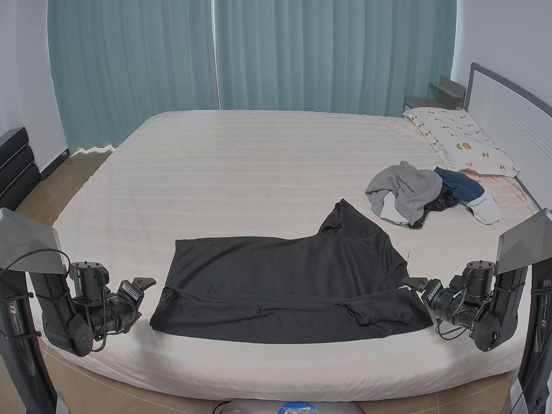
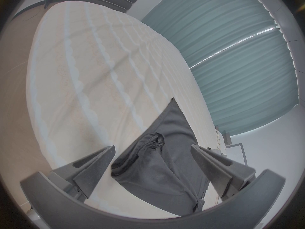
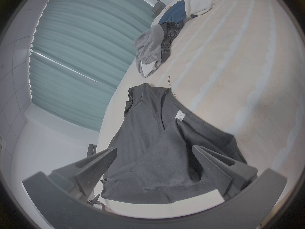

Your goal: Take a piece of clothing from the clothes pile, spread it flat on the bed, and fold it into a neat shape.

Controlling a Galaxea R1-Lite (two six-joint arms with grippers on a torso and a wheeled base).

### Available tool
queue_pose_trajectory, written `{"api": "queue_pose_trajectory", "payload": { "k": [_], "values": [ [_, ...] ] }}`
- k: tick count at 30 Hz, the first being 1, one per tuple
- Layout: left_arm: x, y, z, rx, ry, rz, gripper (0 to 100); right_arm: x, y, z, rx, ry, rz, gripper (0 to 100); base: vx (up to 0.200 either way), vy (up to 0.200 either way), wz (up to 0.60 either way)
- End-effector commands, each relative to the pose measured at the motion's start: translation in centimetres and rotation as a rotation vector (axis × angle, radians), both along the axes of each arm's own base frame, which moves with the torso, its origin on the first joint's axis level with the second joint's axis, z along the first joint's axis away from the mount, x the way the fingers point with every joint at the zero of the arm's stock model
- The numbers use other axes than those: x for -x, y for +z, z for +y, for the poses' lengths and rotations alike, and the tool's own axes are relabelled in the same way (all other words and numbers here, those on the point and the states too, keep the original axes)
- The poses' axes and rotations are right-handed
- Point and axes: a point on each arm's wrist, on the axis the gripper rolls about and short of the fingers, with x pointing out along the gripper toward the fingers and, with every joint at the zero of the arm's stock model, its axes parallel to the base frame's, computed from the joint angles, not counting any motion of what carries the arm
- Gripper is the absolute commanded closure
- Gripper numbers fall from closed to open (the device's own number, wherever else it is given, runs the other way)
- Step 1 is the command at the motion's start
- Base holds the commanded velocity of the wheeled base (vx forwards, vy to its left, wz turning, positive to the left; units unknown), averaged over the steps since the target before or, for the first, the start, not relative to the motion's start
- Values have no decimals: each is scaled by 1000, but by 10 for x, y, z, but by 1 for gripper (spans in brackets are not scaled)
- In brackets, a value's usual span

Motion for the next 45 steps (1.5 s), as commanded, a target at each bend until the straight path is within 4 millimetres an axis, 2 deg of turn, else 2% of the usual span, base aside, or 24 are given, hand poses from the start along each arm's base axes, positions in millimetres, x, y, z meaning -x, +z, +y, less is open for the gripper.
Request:
{"api": "queue_pose_trajectory", "payload": {
  "k": [1, 7, 11, 16, 21, 33, 43, 44, 45],
  "values": [
    [0, 10, -5, 0, -15, -34, 0, -1, 7, 0, 3, -3, -38, 0, 0, 0, 0],
    [-4, 23, -14, -21, -59, -90, 0, 0, 7, 1, 3, 4, -32, 0, 0, 0, 0],
    [-24, 28, -24, -80, -132, -158, 0, 1, 4, 3, 3, 10, -18, 0, 0, 0, 0],
    [-41, 19, -43, -122, -274, -99, 0, 3, 3, 3, 3, 11, -9, 0, 0, 0, 0],
    [-58, 10, -48, -180, -357, -33, 0, 4, 2, 3, 1, 17, -3, 0, 0, 0, 0],
    [-63, -11, -50, -214, -363, 40, 0, 10, -4, 11, 7, 40, 32, 0, 0, 0, 0],
    [-67, -18, -49, -266, -325, 49, 0, 11, -4, 10, 8, 39, 35, 0, 0, 0, 0],
    [-68, -18, -48, -268, -321, 48, 100, 11, -4, 10, 8, 39, 37, 0, 0, 0, 0],
    [-69, -18, -48, -269, -320, 48, 100, 11, -4, 10, 8, 39, 37, 0, 0, 0, 0]
  ]
}}
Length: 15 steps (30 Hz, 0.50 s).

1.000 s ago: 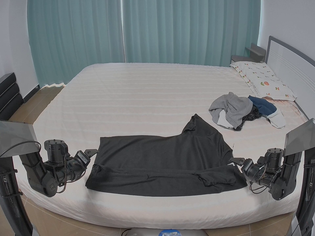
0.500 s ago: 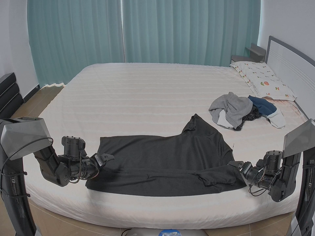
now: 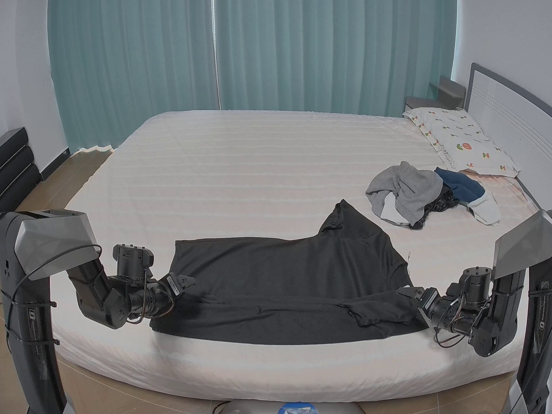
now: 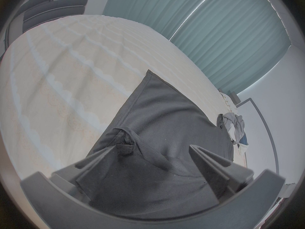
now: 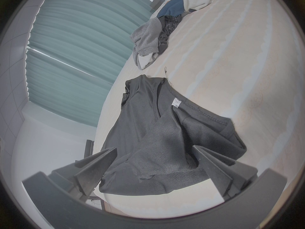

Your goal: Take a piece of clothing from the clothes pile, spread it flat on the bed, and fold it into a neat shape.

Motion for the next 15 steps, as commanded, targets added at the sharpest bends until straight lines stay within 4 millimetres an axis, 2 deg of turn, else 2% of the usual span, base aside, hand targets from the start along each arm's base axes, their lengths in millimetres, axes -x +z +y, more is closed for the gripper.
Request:
{"api": "queue_pose_trajectory", "payload": {
  "k": [1, 6, 15],
  "values": [
    [-2, -4, 0, -2, 4, 7, 100, -1, 1, 0, -2, 1, -13, 0, 0, 0, 0],
    [1, -4, 5, -24, 50, 16, 100, -1, 1, 0, -2, 0, -13, 0, 0, 0, 0],
    [4, 14, 13, -9, 83, -19, 100, -1, 1, -1, -2, -3, -15, 0, 0, 0, 0]
  ]
}}
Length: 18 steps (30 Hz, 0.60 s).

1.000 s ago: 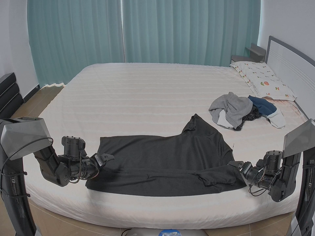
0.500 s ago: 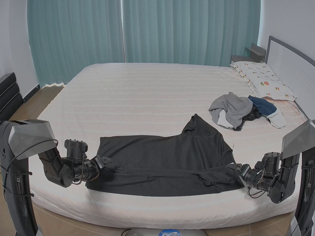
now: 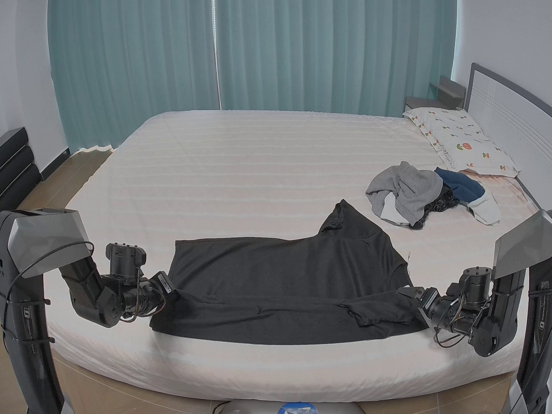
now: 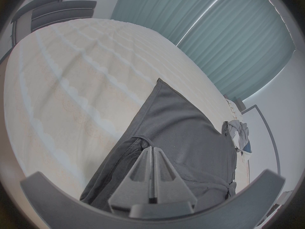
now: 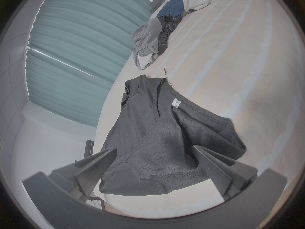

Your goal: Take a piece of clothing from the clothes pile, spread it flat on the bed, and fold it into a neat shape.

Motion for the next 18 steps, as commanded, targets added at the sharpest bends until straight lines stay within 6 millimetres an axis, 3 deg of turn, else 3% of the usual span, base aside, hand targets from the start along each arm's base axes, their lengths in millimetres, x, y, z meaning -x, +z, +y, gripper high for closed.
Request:
{"api": "queue_pose_trajectory", "payload": {
  "k": [1, 13, 14, 18],
  "values": [
    [0, 10, 2, 5, 7, -28, 100, -1, 1, 0, -2, -2, -15, 0, 0, 0, 0],
    [5, 12, 7, 36, -13, -14, 100, 0, 1, 0, -2, 1, -14, 0, 0, 0, 0],
    [6, 13, 7, 46, -23, -11, 0, 0, 1, 0, -2, 1, -14, 0, 0, 0, 0],
    [6, 12, 5, 62, -45, -7, 0, 0, 1, 0, -1, 1, -12, 0, 0, 0, 0]
  ]
}}
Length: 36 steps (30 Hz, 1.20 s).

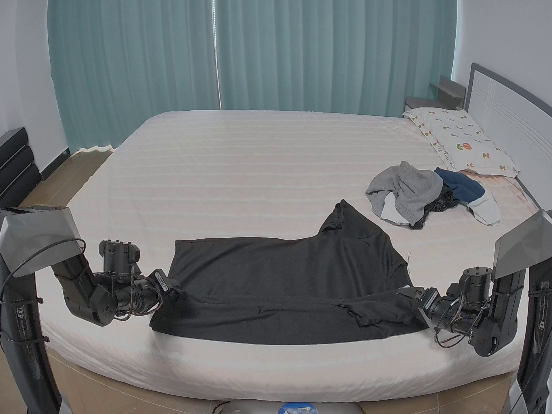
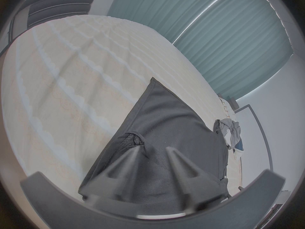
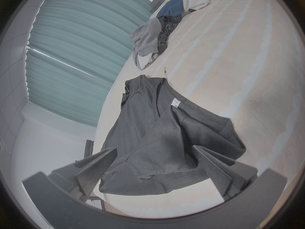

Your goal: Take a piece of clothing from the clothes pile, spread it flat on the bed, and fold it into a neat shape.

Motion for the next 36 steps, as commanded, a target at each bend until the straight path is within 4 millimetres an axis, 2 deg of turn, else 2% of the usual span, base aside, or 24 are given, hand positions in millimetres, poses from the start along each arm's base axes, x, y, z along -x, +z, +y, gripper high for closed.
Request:
{"api": "queue_pose_trajectory", "payload": {
  "k": [1, 7, 13, 14, 31, 36],
  "values": [
    [1, -1, -1, 1, -5, 3, 0, -1, 1, 0, -2, 1, -14, 0, 0, 0, 0],
    [-4, -17, -3, -13, -14, 20, 0, -1, 1, 1, -2, 3, -14, 0, 0, 0, 0],
    [-14, -18, -4, -11, -13, -14, 0, -1, 1, 1, 0, 3, -15, 0, 0, 0, 0],
    [-14, -18, -4, -11, -13, -14, 100, -1, 1, 1, 0, 3, -15, 0, 0, 0, 0],
    [-13, -19, 0, -47, 16, -10, 100, -1, 1, 1, 0, 3, -15, 0, 0, 0, 0],
    [-15, -16, 11, -21, 65, -10, 100, -1, 1, 1, 0, 2, -15, 0, 0, 0, 0]
  ]
}}
